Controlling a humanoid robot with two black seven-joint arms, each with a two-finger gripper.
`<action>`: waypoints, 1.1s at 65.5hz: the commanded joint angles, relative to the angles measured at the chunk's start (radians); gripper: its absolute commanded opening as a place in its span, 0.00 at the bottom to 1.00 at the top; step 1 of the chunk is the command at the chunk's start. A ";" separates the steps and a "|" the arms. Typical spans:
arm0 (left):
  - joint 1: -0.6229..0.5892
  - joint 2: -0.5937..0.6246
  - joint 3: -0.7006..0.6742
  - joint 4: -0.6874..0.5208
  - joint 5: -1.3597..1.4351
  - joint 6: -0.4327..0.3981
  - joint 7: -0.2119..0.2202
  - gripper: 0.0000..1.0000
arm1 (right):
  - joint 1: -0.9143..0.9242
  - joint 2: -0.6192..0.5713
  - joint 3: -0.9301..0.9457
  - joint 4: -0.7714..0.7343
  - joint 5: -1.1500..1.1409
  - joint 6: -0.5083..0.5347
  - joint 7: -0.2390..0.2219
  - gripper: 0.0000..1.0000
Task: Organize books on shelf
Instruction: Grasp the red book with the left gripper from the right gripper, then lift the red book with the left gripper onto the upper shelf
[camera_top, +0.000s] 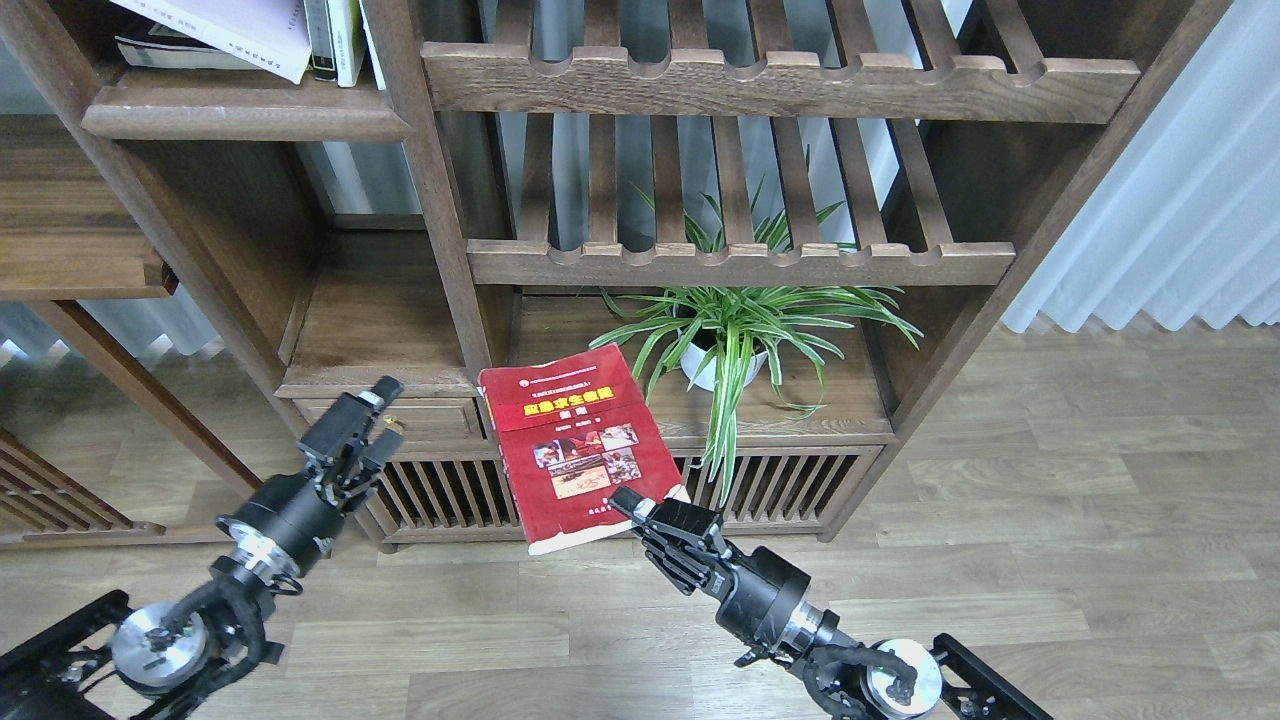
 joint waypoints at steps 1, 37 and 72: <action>0.000 -0.050 0.016 0.007 0.002 0.000 0.000 0.90 | 0.000 0.000 -0.004 0.003 -0.002 0.000 0.000 0.13; -0.003 -0.109 0.073 0.030 -0.010 0.000 -0.032 0.61 | -0.005 0.000 -0.017 0.018 -0.022 0.000 0.000 0.13; -0.006 -0.106 0.070 0.054 -0.061 0.000 -0.043 0.06 | -0.011 0.000 -0.019 0.024 -0.080 0.000 0.000 0.58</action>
